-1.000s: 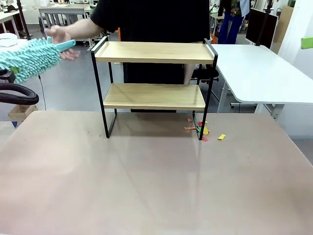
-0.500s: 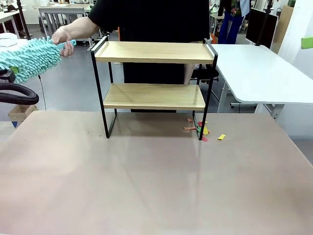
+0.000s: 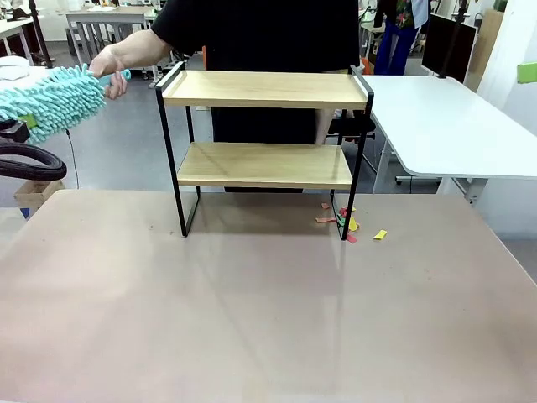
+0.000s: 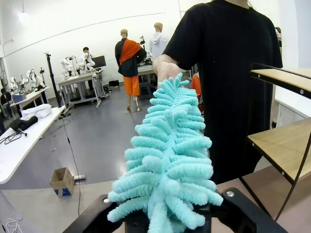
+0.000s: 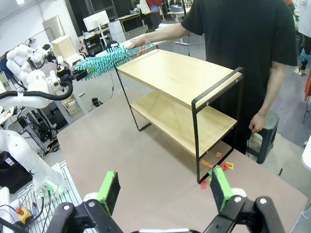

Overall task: Clean the shelf.
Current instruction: Hand the Duster back to the human.

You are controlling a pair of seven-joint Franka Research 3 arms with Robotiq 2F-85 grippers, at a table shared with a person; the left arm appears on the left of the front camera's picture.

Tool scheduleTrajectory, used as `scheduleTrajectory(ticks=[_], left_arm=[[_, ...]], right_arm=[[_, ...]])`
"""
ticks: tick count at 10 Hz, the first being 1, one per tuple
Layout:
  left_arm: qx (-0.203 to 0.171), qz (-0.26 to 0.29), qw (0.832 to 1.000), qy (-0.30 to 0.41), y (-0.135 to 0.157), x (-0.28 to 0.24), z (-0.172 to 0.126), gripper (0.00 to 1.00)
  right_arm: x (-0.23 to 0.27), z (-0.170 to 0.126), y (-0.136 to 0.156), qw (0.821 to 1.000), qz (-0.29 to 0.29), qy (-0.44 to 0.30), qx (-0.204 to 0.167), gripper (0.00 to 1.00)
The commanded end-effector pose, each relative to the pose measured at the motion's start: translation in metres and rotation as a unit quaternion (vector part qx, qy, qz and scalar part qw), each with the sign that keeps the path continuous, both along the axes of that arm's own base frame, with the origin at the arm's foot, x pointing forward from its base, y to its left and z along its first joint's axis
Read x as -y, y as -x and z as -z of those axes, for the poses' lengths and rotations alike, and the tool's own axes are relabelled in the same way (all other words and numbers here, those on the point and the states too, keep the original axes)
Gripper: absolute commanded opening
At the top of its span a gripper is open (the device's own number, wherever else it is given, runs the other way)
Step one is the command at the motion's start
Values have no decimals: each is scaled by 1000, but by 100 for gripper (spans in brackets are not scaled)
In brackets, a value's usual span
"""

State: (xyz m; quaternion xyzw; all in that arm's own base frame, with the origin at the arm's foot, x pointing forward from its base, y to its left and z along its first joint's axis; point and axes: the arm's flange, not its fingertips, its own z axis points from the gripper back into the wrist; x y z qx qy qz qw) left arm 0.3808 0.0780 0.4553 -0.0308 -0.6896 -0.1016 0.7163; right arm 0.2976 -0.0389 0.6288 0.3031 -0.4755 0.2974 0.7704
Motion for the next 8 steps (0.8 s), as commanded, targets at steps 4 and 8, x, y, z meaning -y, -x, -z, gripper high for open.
scheduleTrajectory(ticks=[4,8], left_arm=[[-48,43,994,91,8,-18,-55,100],[-80,74,957,270,33,-81,-153,100]], right_arm=[[1,-2,0,1000,-5,5,4,100],[1,-2,0,1000,-5,5,4,100]])
